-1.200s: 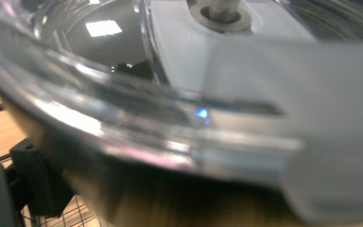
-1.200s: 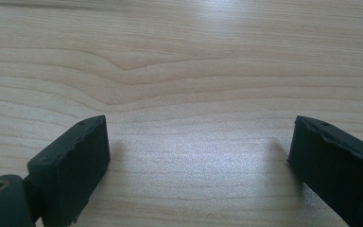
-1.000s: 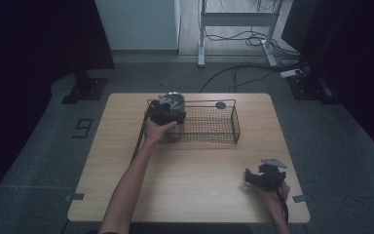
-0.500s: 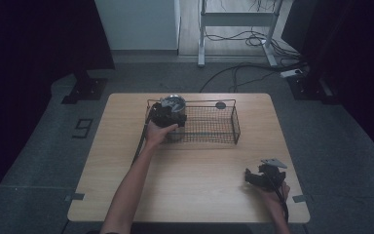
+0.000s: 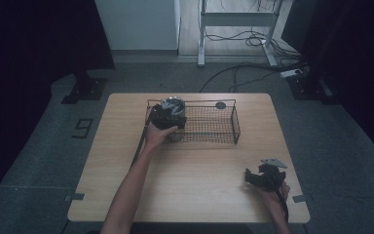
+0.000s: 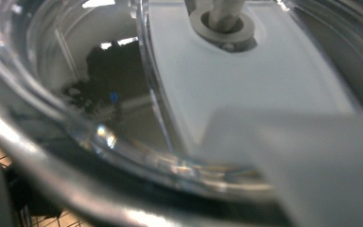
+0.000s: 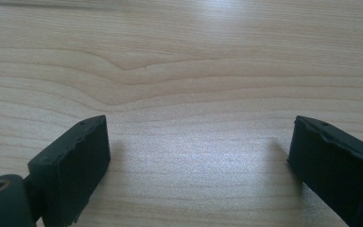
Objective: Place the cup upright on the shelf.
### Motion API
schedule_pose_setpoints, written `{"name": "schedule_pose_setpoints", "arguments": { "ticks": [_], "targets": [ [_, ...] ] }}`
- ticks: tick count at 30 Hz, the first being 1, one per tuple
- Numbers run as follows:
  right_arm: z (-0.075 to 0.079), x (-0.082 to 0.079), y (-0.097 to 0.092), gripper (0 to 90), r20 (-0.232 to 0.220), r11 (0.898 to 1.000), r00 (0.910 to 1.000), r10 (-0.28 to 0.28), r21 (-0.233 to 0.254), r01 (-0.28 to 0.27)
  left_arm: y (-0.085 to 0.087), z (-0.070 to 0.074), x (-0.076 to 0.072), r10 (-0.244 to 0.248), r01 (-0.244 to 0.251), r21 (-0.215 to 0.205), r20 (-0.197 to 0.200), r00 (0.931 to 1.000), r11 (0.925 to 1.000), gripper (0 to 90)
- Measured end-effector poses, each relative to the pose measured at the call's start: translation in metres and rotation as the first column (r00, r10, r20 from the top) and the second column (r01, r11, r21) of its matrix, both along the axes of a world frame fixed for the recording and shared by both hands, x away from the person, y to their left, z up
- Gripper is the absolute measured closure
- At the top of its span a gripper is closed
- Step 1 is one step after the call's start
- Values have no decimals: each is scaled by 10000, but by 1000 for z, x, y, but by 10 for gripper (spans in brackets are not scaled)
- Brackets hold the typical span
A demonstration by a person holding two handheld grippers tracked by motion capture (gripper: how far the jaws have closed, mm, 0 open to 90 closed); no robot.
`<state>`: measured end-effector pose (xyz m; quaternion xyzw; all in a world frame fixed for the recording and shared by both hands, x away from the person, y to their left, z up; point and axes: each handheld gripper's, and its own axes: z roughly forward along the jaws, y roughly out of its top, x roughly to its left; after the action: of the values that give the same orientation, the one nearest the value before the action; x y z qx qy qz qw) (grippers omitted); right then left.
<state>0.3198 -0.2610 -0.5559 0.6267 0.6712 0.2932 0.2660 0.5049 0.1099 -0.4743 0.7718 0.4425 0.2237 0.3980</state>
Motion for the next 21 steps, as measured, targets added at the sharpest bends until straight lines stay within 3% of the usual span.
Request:
{"name": "schedule_pose_setpoints", "arguments": {
  "ticks": [3, 11, 21],
  "targets": [
    [0, 0, 0, 59, 2, 10000, 10000, 0, 0, 0, 0, 0, -1, 4, -4, 27, -45, 10000, 10000, 35],
    [0, 0, 0, 59, -1, 10000, 10000, 1, 1, -1, 3, 2, -1, 78, -80, -376, -50, 10000, 9993, 0],
    [0, 0, 0, 58, -3, 10000, 10000, -24, -5, 24, 11, 26, -13, 76, -24, -901, 574, 9983, 9959, 0]
  ]
}}
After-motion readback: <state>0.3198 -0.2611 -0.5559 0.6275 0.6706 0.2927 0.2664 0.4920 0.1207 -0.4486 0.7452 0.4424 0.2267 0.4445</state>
